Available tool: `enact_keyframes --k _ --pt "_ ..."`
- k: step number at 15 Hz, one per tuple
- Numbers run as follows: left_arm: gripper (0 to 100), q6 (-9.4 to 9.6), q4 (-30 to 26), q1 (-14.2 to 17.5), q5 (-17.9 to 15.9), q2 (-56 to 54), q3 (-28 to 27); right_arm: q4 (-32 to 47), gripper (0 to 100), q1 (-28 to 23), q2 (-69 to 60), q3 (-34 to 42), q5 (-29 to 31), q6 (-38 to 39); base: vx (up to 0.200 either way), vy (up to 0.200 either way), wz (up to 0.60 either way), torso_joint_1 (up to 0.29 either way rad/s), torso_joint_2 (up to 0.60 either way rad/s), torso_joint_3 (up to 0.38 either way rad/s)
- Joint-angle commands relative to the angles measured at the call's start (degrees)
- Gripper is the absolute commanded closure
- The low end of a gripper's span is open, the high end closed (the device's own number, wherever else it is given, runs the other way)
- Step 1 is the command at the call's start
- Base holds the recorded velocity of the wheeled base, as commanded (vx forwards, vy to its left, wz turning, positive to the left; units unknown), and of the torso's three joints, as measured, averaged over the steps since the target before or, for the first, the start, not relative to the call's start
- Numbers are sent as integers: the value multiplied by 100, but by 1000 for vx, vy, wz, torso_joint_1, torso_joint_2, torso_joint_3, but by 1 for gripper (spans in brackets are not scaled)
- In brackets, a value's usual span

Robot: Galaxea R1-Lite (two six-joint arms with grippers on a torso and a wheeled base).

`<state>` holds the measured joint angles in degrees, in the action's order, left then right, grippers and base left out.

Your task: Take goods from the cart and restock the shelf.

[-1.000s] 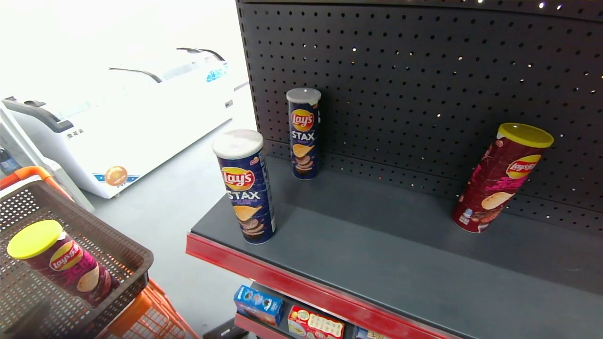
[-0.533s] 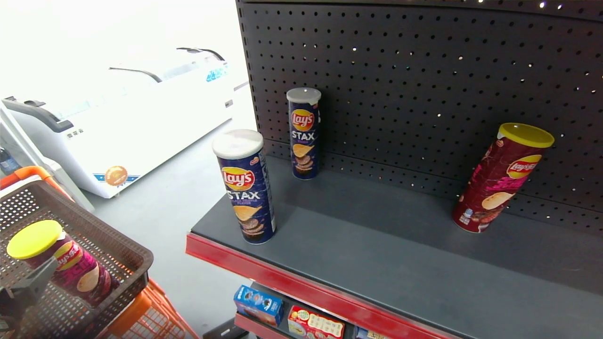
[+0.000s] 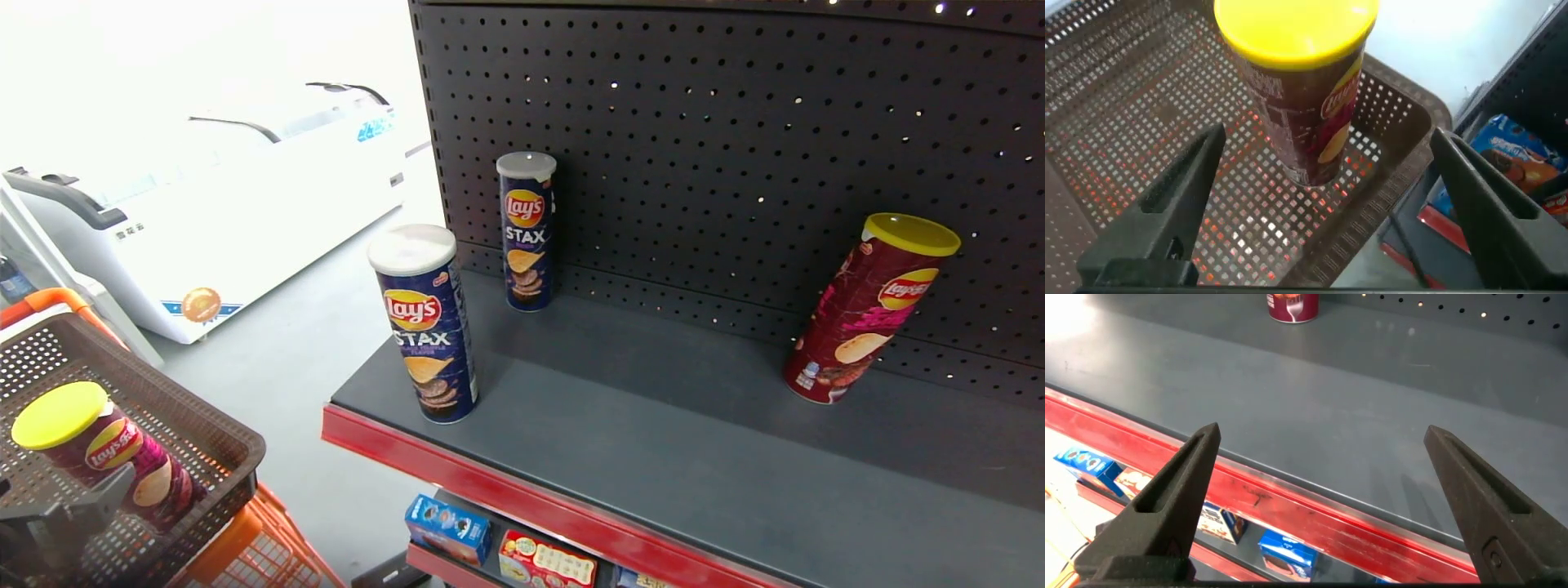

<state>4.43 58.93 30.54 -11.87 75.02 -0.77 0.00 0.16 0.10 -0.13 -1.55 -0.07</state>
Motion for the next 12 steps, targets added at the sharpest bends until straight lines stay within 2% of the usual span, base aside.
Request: enact_keyframes --k 1,6,12 --pt "0 -3 198 22 10 698 -20 0 0 2 8 -4 -3 -1 0 0 0 0 0 0" --pt "0 -38 620 22 18 1586 -354 0 0 2 8 -4 -3 -1 0 0 0 0 0 0" --pt "0 -47 629 -83 18 2482 -1092 0 0 2 8 -4 -3 -1 0 0 0 0 0 0"
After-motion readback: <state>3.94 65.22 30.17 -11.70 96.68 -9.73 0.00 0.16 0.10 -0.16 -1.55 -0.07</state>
